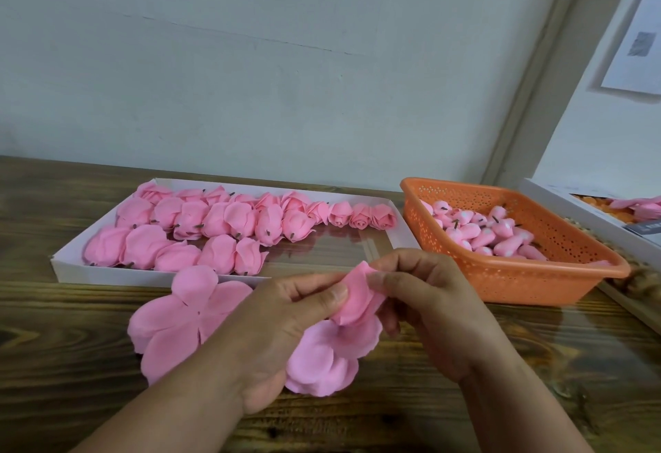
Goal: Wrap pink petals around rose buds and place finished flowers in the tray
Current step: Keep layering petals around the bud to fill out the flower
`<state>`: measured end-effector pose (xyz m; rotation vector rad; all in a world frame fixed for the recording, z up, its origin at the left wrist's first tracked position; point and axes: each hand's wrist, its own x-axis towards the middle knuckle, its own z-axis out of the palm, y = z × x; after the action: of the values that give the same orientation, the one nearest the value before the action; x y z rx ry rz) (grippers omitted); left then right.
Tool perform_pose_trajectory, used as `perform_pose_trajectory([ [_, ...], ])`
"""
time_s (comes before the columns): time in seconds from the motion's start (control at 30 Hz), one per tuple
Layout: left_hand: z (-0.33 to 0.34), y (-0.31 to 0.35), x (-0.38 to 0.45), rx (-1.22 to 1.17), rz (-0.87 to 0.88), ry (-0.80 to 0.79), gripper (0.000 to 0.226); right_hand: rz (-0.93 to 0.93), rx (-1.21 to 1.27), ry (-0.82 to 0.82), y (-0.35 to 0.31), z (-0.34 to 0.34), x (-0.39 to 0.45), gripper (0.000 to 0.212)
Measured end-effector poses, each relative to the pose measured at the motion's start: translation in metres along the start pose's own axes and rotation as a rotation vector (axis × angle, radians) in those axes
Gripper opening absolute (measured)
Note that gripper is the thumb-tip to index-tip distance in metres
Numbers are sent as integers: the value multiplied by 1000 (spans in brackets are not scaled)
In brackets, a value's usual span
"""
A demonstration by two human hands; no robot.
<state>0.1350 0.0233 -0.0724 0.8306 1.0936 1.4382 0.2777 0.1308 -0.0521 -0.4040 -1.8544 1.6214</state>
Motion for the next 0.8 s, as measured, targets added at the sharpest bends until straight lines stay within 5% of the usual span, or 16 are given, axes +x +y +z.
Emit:
perform_pose_trajectory([
  [0.27, 6, 10, -5, -240, -178, -136, 45, -59, 79, -157, 4, -14, 1, 16],
  [0.4, 3, 11, -6, -182, -181, -180, 36, -12, 94, -238, 5, -17, 1, 37],
  [0.5, 5, 11, -6, -146, -191, -173, 29, -41, 13, -323, 4, -18, 0, 21],
  [0.8, -4, 20, -2, -108, -209, 36, 45, -105, 70, -162, -1, -28, 0, 13],
])
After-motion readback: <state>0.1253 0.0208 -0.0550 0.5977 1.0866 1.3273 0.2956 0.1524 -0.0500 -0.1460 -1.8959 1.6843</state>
